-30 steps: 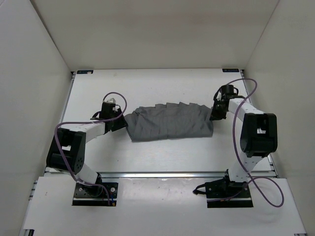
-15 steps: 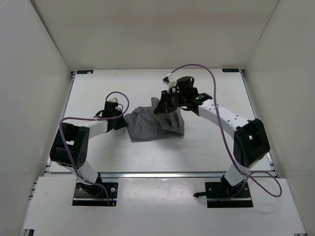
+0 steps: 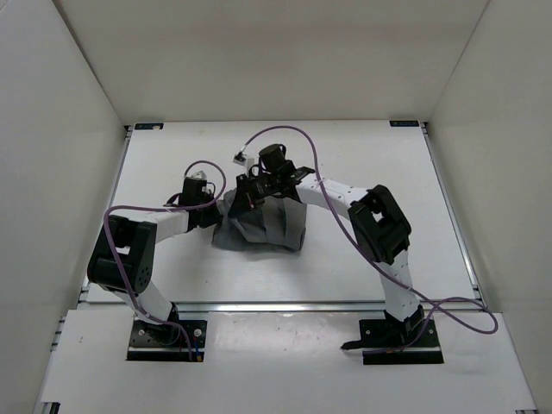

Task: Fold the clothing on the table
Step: Fold the skirt

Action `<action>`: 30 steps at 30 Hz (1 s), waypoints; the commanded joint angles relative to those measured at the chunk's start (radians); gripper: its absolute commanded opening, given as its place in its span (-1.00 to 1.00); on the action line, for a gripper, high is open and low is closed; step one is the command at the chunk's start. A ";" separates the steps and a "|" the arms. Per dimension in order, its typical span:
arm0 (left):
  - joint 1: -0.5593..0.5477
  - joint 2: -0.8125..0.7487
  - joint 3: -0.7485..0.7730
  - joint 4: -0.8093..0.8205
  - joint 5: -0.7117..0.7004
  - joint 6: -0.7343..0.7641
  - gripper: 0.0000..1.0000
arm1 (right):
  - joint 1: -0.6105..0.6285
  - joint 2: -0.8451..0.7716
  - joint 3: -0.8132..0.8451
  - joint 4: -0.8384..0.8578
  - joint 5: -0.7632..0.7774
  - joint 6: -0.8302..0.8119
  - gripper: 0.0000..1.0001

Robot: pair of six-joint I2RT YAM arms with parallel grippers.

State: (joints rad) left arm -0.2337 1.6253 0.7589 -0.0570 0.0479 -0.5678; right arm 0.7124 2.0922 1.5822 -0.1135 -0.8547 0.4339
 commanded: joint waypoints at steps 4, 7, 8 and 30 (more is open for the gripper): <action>0.003 -0.038 -0.023 0.005 0.017 -0.001 -1.00 | 0.041 0.149 0.179 -0.101 0.025 -0.053 -1.00; 0.017 -0.045 -0.033 -0.010 0.020 0.002 -1.00 | 0.050 0.200 0.242 -0.173 0.104 -0.072 -1.00; 0.020 -0.054 -0.049 -0.012 0.026 0.002 -1.00 | 0.053 0.207 0.243 -0.182 0.141 -0.076 -1.00; -0.161 -0.084 -0.064 0.037 0.173 -0.099 -0.86 | -0.125 -0.063 0.012 -0.640 0.864 -0.428 -1.00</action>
State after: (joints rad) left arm -0.3817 1.5650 0.7021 -0.0795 0.1761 -0.6186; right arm 0.5972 2.0983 1.6085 -0.7189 -0.0654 0.0929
